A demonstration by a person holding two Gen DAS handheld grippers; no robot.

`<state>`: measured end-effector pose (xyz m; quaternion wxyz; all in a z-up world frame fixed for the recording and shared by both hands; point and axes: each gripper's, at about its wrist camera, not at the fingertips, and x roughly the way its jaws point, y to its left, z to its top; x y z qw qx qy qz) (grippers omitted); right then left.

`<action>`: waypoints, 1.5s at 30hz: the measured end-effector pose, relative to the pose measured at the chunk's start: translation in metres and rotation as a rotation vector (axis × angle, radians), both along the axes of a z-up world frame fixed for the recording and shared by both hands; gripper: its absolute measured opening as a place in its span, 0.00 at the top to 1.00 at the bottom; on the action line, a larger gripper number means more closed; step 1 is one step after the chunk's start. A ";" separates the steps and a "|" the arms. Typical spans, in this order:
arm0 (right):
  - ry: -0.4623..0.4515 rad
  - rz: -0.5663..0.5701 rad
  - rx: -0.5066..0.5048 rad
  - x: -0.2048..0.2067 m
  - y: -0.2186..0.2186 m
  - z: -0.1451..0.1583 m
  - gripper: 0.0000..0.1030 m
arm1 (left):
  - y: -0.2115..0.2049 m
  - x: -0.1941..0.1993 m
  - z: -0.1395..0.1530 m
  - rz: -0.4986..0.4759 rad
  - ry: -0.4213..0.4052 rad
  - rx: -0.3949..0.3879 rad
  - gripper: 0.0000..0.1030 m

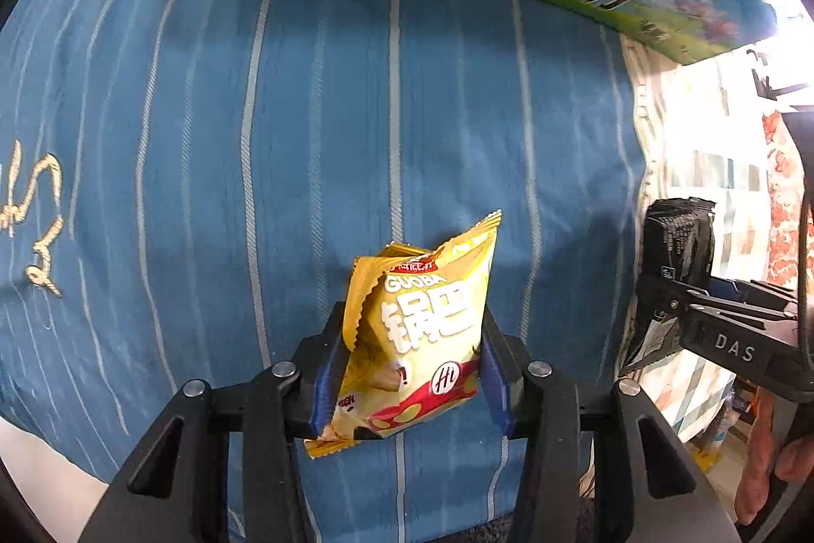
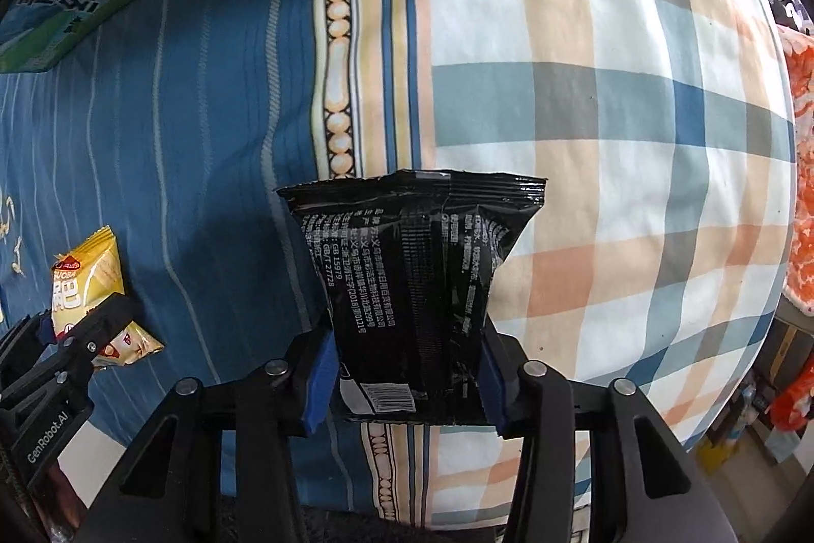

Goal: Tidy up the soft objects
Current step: 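Lift the black pouch and yellow bag with both tools toward the cardboard box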

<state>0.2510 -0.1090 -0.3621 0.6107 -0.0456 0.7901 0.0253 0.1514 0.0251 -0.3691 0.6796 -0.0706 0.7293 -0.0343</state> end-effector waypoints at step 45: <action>-0.463 0.128 0.346 0.065 0.081 0.236 0.54 | 0.040 0.115 0.246 0.022 -0.499 -0.018 0.58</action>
